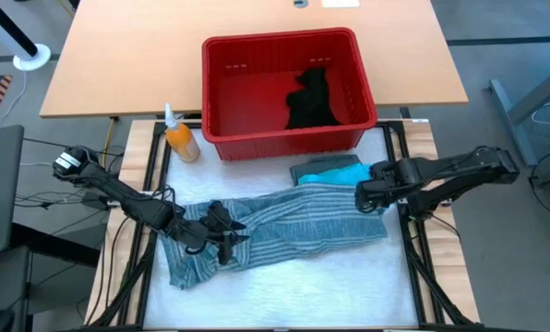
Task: Fold Laundry from Bin
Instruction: Fold the blue patterned polo shirt
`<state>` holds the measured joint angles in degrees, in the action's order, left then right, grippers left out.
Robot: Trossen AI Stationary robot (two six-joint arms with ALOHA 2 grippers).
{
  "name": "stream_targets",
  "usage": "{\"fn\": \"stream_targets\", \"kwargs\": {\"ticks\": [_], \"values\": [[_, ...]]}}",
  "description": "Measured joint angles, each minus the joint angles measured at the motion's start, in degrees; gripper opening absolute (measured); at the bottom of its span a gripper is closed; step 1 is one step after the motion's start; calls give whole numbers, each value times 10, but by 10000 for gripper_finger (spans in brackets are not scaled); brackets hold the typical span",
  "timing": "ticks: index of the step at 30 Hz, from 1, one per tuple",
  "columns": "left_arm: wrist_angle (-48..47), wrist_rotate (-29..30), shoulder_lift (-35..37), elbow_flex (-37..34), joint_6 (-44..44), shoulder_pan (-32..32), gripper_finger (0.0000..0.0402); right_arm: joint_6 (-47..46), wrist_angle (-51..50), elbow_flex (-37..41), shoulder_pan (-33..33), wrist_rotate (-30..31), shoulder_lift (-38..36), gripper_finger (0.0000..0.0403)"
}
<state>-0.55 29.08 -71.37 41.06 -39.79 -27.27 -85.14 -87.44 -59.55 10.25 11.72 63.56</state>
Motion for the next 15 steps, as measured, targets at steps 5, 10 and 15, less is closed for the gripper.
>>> {"fn": "stream_targets", "kwargs": {"ticks": [5,10,15], "values": [[-5,-1,0,0,16,0,160,-97,20,0,77,-20,-2,221],[-7,-1,0,0,16,0,160,-245,85,0,203,14,2,221],[-29,-2,0,0,14,0,160,-396,115,0,340,67,45,221]]}}
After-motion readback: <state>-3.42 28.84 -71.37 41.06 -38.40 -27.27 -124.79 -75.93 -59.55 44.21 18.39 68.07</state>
